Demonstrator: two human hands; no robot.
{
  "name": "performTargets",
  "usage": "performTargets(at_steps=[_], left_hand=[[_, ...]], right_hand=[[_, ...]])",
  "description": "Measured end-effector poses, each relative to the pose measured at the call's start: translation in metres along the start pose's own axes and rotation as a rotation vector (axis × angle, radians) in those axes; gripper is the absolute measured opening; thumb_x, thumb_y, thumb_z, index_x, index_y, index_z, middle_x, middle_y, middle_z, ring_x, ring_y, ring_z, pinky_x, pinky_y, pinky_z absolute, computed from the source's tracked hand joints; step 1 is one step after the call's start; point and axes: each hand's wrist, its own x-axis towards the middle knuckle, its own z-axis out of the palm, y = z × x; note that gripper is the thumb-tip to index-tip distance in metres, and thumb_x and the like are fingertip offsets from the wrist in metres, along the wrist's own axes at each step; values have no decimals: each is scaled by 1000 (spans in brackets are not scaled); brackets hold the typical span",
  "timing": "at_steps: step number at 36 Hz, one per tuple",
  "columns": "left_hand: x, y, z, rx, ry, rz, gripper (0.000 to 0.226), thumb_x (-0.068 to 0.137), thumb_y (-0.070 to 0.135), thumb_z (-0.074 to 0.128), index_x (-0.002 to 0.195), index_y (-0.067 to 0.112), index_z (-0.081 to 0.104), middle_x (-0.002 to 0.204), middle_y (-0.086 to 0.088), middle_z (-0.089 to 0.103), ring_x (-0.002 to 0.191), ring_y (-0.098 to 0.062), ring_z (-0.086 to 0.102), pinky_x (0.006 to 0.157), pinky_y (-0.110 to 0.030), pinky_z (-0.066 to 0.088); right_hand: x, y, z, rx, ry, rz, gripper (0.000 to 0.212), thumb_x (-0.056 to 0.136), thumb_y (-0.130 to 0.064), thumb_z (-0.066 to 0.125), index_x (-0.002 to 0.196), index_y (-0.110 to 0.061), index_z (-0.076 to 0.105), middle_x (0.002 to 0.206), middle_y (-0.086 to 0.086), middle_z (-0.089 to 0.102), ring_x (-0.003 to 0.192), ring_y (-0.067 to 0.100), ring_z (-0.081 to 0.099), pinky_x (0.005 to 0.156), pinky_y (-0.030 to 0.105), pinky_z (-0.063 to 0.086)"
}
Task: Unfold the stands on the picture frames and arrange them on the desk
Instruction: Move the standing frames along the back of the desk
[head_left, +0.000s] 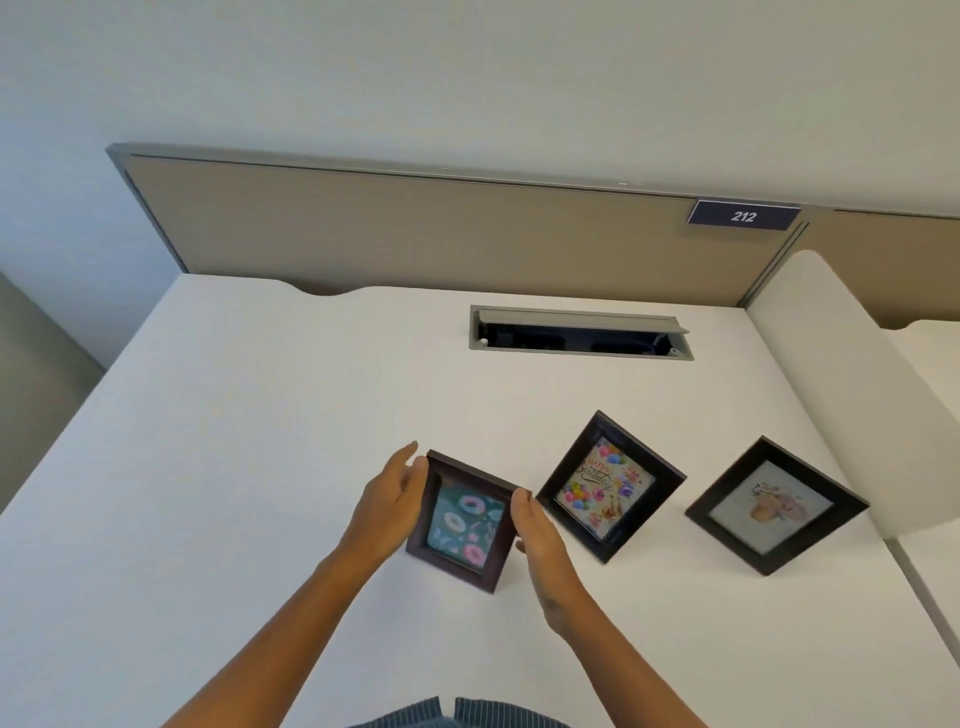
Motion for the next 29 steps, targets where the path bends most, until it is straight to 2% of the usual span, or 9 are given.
performTargets(at_steps=[2, 4, 6, 8, 11, 17, 19, 23, 29], left_hand=[[-1, -1, -1, -10, -22, -1, 50, 110, 52, 36, 155, 31, 46, 128, 22, 59, 109, 7, 60, 77, -1, 43], [-2, -2, -1, -35, -43, -20, 41, 111, 52, 35, 139, 34, 57, 121, 22, 67, 101, 11, 66, 69, 1, 47], [-3, -3, -1, -42, -57, -41, 38, 111, 50, 34, 119, 30, 65, 111, 14, 73, 100, 3, 69, 67, -1, 48], [-3, -5, -1, -42, -74, -61, 39, 112, 48, 34, 107, 27, 66, 104, 9, 74, 94, -1, 69, 65, -4, 47], [-2, -7, -1, -46, -112, -79, 44, 113, 47, 33, 110, 21, 67, 106, 5, 75, 99, -5, 70, 71, -11, 49], [2, -12, 1, -70, -177, -80, 48, 112, 49, 30, 120, 19, 68, 114, 3, 77, 108, -11, 73, 89, -26, 59], [4, -13, 1, -73, -187, -72, 48, 112, 49, 30, 121, 20, 67, 114, 4, 77, 108, -11, 73, 87, -23, 58], [6, -15, 1, -69, -194, -62, 46, 111, 50, 31, 120, 21, 66, 114, 5, 76, 107, -9, 72, 78, -13, 54], [12, -16, 1, -76, -192, -53, 45, 109, 51, 30, 110, 23, 65, 107, 7, 75, 99, -5, 71, 72, -9, 52]], right_hand=[[3, 3, 4, 45, 11, 32, 78, 80, -94, 48, 134, -42, 69, 125, -23, 78, 118, -4, 70, 98, 23, 52], [6, 5, 6, 89, 30, 64, 86, 75, -99, 51, 132, -40, 73, 128, -14, 80, 123, 8, 72, 108, 37, 51], [7, 6, 8, 86, 38, 73, 85, 70, -105, 51, 123, -44, 79, 125, -12, 81, 118, 8, 74, 111, 43, 50], [8, 5, 10, 91, 45, 90, 79, 68, -107, 49, 115, -51, 80, 122, -14, 82, 113, 4, 75, 112, 44, 50], [6, 5, 12, 105, 58, 123, 79, 73, -103, 47, 116, -46, 81, 121, -12, 83, 115, 9, 76, 116, 49, 48], [4, 3, 15, 157, 57, 167, 85, 82, -96, 43, 135, -36, 73, 131, -8, 80, 126, 14, 73, 123, 56, 42], [4, 2, 17, 179, 56, 175, 81, 86, -93, 41, 136, -38, 73, 133, -9, 79, 127, 14, 73, 124, 56, 41], [6, 3, 19, 230, 71, 174, 88, 78, -98, 46, 137, -37, 72, 134, -8, 79, 124, 14, 74, 122, 56, 42], [14, 1, 19, 268, 92, 161, 82, 78, -98, 50, 131, -41, 75, 135, -9, 78, 125, 12, 73, 124, 58, 39]])
